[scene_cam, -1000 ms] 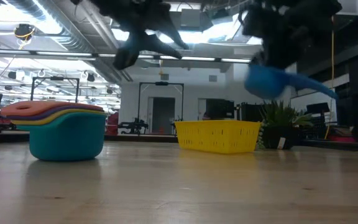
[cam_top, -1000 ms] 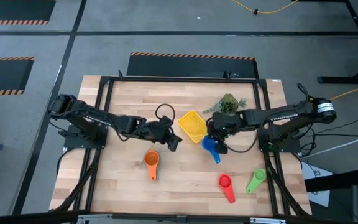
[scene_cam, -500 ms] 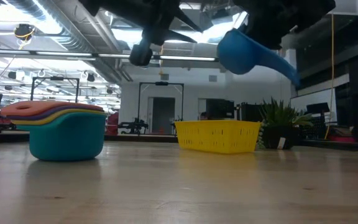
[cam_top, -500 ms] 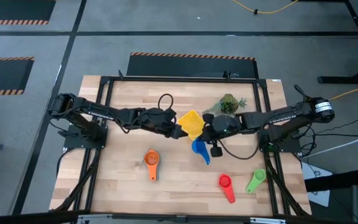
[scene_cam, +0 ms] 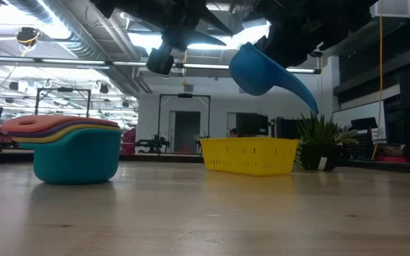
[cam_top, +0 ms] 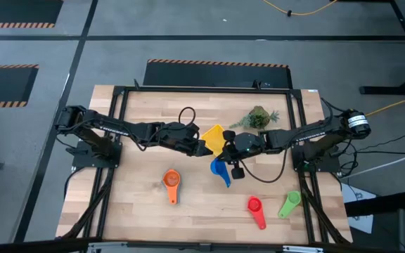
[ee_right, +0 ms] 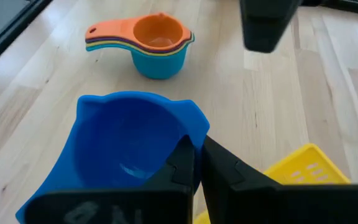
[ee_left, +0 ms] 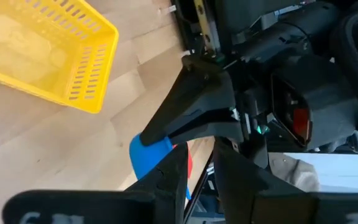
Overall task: Nest measuring cups in basket
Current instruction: Stack the blue measuring cup on top of the orange measuring cup
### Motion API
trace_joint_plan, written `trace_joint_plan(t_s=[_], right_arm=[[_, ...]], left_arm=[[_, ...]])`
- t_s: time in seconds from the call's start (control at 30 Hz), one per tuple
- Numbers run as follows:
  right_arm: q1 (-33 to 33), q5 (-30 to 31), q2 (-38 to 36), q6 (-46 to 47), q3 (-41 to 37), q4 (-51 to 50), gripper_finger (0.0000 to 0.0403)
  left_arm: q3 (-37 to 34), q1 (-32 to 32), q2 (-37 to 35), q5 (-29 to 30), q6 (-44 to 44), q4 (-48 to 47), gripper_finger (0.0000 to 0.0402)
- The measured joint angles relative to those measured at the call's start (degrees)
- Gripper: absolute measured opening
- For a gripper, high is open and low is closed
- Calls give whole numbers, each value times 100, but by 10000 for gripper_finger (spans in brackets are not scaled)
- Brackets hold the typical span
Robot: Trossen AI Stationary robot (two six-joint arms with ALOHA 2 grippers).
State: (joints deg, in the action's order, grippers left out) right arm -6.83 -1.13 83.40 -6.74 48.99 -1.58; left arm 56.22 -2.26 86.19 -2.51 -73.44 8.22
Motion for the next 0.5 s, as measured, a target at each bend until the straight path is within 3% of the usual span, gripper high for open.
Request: trace_joint_plan(t_s=[0.5], right_arm=[[118, 9, 17, 543, 0, 618, 17]], left_arm=[[1, -7, 0, 42, -145, -134, 69]])
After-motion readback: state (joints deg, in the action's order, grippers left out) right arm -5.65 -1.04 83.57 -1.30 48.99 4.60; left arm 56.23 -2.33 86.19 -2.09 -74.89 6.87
